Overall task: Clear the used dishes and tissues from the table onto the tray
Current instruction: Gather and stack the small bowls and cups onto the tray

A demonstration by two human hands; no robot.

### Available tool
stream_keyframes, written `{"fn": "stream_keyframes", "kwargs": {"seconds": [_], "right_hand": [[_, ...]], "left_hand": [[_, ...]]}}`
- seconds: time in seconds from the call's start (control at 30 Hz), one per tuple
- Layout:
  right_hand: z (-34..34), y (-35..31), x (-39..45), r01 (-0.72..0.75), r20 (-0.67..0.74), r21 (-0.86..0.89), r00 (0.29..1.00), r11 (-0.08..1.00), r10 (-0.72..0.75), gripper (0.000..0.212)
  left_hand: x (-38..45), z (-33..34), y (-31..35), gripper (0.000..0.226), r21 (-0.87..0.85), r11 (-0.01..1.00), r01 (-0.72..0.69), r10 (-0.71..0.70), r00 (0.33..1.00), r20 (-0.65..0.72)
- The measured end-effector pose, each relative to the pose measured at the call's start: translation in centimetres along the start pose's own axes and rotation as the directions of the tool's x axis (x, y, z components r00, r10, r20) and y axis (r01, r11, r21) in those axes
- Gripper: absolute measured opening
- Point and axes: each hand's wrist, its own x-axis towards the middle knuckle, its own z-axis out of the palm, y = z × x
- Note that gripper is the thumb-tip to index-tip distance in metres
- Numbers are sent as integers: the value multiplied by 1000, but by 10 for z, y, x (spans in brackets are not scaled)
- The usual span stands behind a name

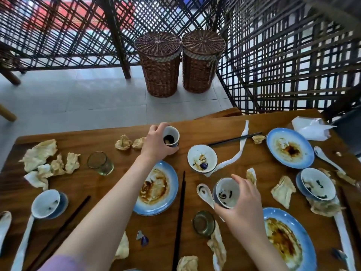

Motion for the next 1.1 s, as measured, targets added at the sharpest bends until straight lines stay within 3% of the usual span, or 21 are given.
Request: {"fn": "stream_keyframes", "kwargs": {"seconds": [0.17, 0.6, 0.87, 1.1], "right_hand": [[0, -2, 4, -3, -1, 8, 1000, 1000, 3, 82], [-7, 0, 5, 39, -55, 11, 998, 999, -38, 82], [-16, -32, -11, 198, -57, 31, 979, 980, -196, 81], [-6, -65, -54, 350, 30, 85, 935, 933, -353, 79]], "left_hand": [[-7, 7, -5, 98, -31, 999, -13, 14, 999, 29], [-27, -9, 14, 83, -41, 999, -25, 24, 999, -25], [-110, -60, 14, 86, -35, 999, -12, 7, 991, -137], [-211, -107, -4, 82, 0, 994, 113, -110, 965, -240]]}}
